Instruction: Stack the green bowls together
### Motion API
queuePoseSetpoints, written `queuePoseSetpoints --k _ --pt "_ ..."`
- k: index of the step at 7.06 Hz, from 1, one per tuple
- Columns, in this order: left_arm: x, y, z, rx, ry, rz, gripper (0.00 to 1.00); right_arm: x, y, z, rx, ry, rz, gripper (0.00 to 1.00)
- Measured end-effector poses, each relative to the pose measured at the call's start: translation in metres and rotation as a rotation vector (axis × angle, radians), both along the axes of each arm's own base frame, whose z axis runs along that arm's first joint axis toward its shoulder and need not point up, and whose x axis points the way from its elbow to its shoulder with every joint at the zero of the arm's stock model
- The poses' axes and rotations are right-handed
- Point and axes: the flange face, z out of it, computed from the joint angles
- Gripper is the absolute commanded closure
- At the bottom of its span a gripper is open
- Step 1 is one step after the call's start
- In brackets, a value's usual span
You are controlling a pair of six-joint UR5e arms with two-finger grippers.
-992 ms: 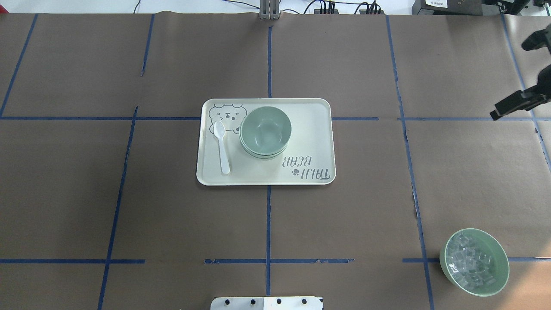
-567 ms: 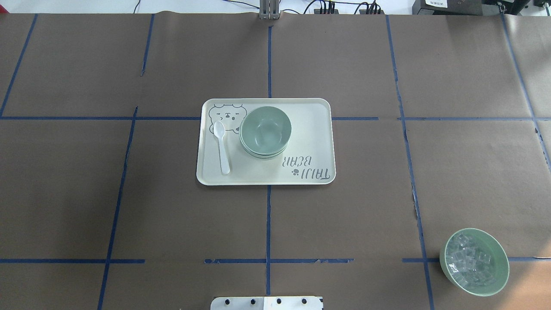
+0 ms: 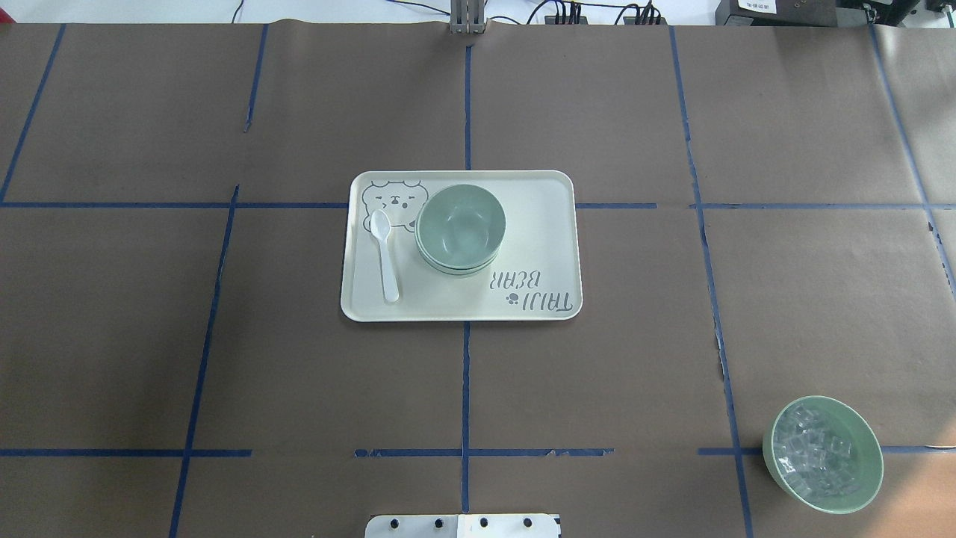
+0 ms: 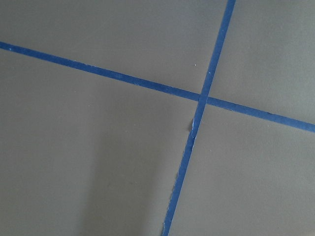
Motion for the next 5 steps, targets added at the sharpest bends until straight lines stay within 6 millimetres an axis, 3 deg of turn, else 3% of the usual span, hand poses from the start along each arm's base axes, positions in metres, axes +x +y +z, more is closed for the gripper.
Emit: queuePoseSetpoints --k 5 --pt "0.002 0.002 0.016 -0.028 0.027 0.001 0.0 0.025 0.004 0.002 -0.067 -0.007 0.103 0.0"
